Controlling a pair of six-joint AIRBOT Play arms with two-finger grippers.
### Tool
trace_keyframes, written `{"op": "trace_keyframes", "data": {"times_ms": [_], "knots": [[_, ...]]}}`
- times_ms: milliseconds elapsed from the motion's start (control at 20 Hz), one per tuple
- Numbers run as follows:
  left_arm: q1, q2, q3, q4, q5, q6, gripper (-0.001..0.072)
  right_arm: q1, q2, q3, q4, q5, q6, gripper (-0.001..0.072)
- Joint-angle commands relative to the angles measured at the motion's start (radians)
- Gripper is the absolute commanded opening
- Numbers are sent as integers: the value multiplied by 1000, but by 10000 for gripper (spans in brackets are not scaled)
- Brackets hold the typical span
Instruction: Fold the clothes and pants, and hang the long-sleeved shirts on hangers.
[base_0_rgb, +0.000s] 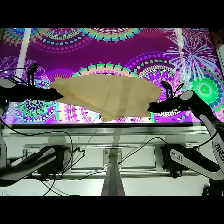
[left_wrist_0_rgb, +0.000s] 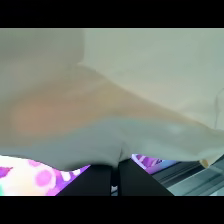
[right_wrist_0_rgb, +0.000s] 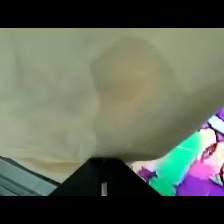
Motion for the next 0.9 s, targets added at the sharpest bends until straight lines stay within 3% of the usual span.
{"op": "trace_keyframes", "data": {"times_ms": [0, 250, 500, 700, 850], "knots": [[1, 1, 28, -117, -1, 0, 15, 0, 40, 138, 33, 32, -31, 10], [24, 7, 320, -219, -13, 0, 15, -1, 211, 477, -53, 22, -30, 10], [94, 74, 621, -518, -11, 1, 15, -1, 411, 748, -61, -101, -31, 10], [163, 206, 713, -615, 19, 2, 15, -1, 539, 878, -63, -160, -32, 10], [227, 351, 713, -613, 113, 2, 15, -1, 612, 944, -63, -162, -33, 10]]}}
